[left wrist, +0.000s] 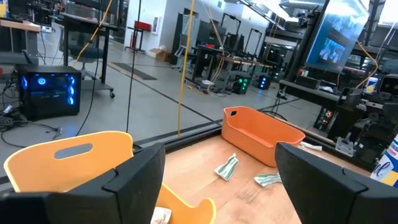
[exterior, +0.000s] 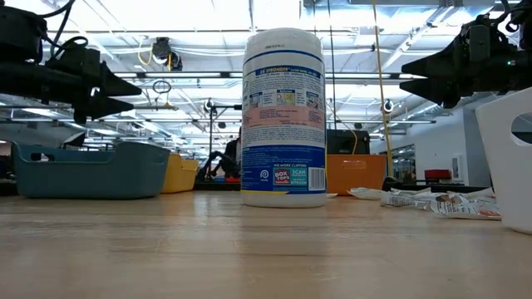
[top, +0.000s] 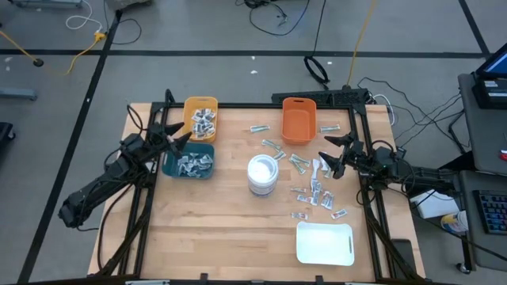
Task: Pick & Place First Aid Supplies
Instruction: Put the green bandage into the white bin
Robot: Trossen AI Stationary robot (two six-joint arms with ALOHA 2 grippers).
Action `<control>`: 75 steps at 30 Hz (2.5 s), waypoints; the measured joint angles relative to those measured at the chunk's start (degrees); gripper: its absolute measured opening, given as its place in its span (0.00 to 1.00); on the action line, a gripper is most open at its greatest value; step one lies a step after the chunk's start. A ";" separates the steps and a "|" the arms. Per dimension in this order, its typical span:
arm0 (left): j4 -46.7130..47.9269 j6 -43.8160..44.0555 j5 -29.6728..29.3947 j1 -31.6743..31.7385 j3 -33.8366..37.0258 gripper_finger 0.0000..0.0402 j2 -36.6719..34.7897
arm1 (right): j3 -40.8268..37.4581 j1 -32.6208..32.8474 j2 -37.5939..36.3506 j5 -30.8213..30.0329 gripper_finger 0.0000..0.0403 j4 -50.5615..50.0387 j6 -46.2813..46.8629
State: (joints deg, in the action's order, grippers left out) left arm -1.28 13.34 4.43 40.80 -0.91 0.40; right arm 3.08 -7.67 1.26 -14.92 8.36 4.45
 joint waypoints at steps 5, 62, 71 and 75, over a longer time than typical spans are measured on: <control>0.00 0.00 0.00 0.00 0.00 0.78 0.00 | 0.00 -0.01 -0.02 -0.02 0.81 0.45 0.00; -0.03 0.39 0.00 -0.01 0.04 0.77 0.01 | 72.89 -15.35 80.87 18.07 0.81 -68.85 -3.07; -0.02 0.42 0.00 -0.01 0.04 0.82 0.02 | 87.85 -20.97 97.01 18.03 0.81 -66.86 -13.59; -0.02 0.41 0.00 -0.01 0.04 0.82 0.02 | 94.22 -23.32 103.72 18.01 0.81 -65.27 -18.47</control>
State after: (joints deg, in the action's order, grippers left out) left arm -1.30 13.76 4.43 40.79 -0.86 0.43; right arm 97.29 -30.99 104.98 3.09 -56.91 -14.02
